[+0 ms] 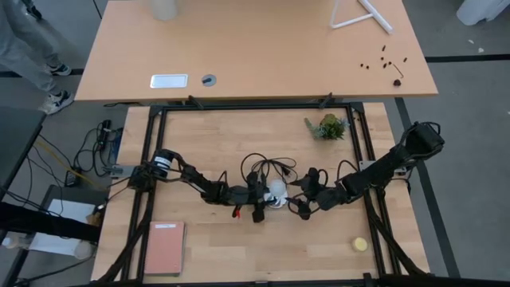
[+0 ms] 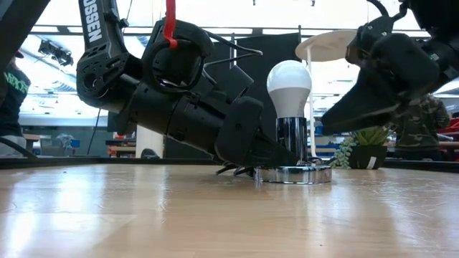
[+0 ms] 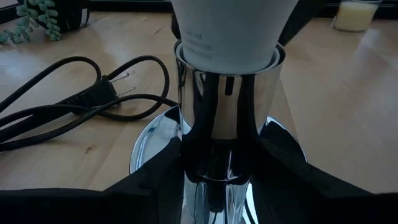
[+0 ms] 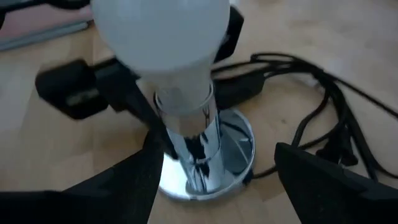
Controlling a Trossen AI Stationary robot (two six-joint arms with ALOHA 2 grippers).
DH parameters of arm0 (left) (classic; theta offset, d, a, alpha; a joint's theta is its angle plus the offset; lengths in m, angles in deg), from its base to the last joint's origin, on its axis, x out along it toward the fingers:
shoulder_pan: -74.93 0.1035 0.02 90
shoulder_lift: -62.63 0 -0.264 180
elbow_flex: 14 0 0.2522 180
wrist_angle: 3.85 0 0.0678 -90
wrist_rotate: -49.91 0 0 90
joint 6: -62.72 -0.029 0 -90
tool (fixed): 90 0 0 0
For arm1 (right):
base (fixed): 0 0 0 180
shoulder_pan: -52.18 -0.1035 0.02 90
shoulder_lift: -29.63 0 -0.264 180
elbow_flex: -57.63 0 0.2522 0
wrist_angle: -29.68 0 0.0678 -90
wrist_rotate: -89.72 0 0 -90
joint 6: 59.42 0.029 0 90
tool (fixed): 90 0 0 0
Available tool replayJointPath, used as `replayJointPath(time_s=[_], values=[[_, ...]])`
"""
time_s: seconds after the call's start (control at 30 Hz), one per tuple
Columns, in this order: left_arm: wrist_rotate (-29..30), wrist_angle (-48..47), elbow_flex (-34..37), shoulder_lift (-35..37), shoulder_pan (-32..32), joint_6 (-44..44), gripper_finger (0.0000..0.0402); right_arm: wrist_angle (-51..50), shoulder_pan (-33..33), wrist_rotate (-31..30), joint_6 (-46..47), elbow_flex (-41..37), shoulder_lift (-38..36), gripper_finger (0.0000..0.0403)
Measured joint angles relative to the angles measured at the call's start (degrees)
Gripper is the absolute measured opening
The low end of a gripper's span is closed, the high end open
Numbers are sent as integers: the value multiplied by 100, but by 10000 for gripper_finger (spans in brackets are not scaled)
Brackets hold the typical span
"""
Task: Screw lightbulb
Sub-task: Insert the lightbulb into the lamp
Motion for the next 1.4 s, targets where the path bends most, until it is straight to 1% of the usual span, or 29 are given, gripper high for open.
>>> replayJointPath(time_s=[0.2, 0.4, 0.63, 1.1, 1.17, 1.23, 1.4], values=[[2, 18, 0, 0, 0, -23, 195, 96, 9, 67, -92, -61, 2, 303], [0, 41, 2, 0, 0, -128, 195, 685, 9, 229, -469, -61, 2, 286], [-26, 0, 8, 70, 0, -154, 199, 673, 37, 230, -422, -61, 2, 280], [-216, 63, 11, 129, 2, -168, 253, 669, 39, 234, -254, -48, 4, 279], [-216, 65, 11, 131, 2, -185, 259, 490, 39, 245, -104, 60, 4, 277], [-214, 69, 11, 131, -7, -275, 261, -12, 39, 350, 105, 293, 4, 275], [-205, 85, 9, 140, -26, -540, 255, -2035, 39, 684, 615, 1205, 7, 272]])
